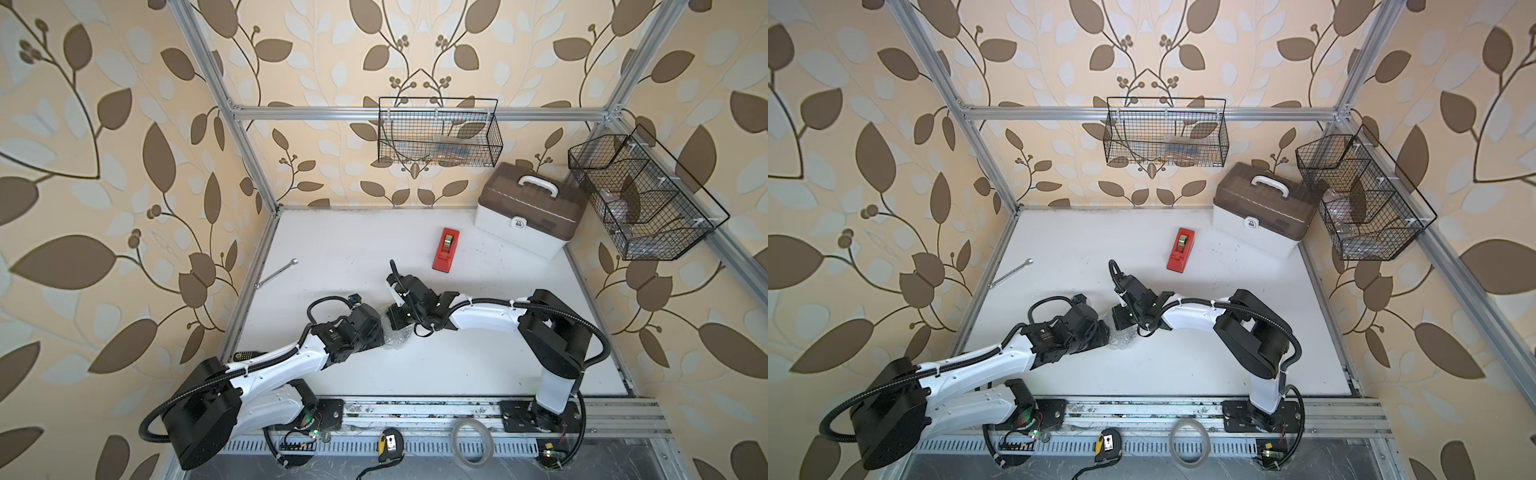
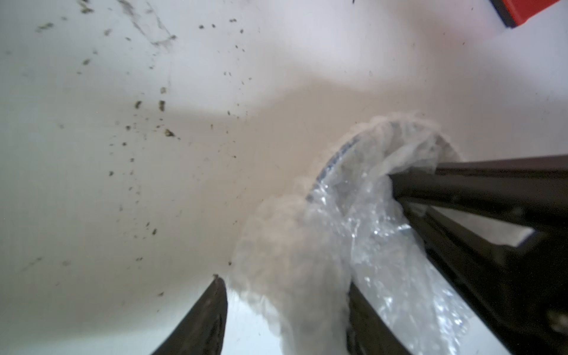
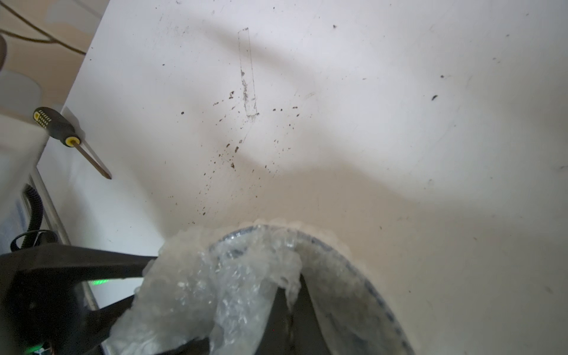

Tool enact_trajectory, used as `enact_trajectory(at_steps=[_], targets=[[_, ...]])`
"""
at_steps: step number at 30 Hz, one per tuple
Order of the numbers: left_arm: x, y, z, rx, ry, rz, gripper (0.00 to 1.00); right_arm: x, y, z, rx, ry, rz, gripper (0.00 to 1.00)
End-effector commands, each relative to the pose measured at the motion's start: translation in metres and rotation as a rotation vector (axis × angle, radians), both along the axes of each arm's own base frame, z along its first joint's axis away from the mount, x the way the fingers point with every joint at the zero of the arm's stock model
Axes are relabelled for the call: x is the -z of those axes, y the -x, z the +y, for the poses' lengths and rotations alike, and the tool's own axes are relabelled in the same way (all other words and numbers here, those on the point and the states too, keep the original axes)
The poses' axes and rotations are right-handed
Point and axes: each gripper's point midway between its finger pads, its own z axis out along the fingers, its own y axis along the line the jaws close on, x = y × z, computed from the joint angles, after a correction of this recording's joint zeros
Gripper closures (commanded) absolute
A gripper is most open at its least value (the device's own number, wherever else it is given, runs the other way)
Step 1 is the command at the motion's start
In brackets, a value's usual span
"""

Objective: Wrap bowls in bubble wrap
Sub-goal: Wrap the bowl in bubble wrap.

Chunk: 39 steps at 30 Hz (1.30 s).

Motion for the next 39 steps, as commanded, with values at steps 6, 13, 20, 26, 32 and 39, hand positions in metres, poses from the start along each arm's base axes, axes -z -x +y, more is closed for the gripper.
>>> enact_trajectory(at_steps=[6, 13, 20, 26, 32, 39], targets=[[-0.03, -0.003, 0.027, -0.116, -0.025, -0.092, 0.29, 0.017, -0.005, -0.005, 0.04, 0.044, -0.002, 1.0], [-0.049, -0.004, 0.002, -0.045, 0.163, -0.165, 0.18, 0.02, -0.005, -0.004, 0.043, 0.059, 0.002, 1.0], [-0.033, 0.003, -0.016, 0.037, 0.178, -0.095, 0.17, 0.023, -0.008, -0.004, 0.054, 0.061, 0.014, 1.0], [-0.023, 0.002, -0.018, 0.03, 0.181, -0.082, 0.17, 0.022, -0.007, -0.005, 0.054, 0.06, 0.016, 1.0], [-0.003, -0.003, -0.011, -0.017, 0.113, -0.053, 0.25, 0.02, -0.007, -0.005, 0.055, 0.054, 0.017, 1.0], [0.019, -0.01, 0.013, -0.142, 0.094, -0.037, 0.42, 0.019, -0.006, -0.008, 0.058, 0.052, 0.024, 1.0]])
